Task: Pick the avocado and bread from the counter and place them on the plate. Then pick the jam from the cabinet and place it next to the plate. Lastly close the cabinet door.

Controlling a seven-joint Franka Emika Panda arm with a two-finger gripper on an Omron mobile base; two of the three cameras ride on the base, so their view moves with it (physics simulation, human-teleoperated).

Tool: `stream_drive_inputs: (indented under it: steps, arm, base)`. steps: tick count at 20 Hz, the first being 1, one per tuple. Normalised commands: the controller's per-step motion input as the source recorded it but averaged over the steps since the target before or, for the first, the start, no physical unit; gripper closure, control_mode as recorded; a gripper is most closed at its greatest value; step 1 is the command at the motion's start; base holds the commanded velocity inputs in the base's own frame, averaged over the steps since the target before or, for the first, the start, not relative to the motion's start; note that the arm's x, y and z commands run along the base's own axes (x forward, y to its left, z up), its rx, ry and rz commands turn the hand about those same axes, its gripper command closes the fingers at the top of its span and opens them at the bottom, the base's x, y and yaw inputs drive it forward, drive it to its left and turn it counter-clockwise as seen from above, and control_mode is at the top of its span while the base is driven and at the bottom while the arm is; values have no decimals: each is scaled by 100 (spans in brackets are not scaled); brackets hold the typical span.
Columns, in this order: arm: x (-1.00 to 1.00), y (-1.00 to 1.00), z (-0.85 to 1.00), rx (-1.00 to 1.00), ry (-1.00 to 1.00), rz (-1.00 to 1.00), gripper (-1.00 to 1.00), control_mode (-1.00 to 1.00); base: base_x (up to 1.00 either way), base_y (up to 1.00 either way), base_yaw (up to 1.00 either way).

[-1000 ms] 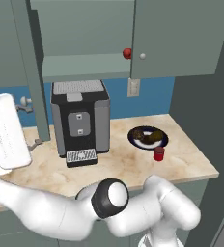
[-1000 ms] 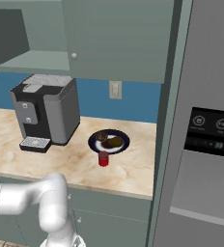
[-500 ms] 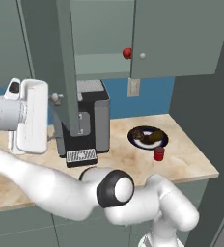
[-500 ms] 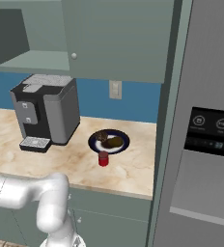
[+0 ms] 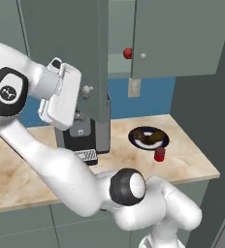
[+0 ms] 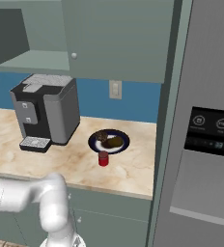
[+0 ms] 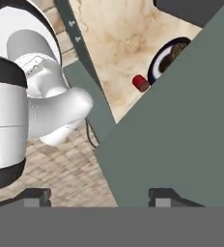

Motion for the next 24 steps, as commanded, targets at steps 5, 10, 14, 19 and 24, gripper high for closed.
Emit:
stream_drive_inputs:
  steps: [5, 10, 14, 19, 24]
  arm:
    - [37, -100, -1, 1, -4, 44, -100, -100]
    - [44, -99, -1, 0, -29, 66, -100, -100]
    - [57, -91, 0, 0, -42, 66, -100, -100]
    - [83, -75, -3, 0, -38, 64, -100, -100]
    - [100, -11, -20, 0, -11, 33, -100, -100]
  base:
    - [0, 0, 0]
    - [0, 0, 0]
    - [0, 0, 0]
    - [0, 0, 0]
    - [0, 0, 0]
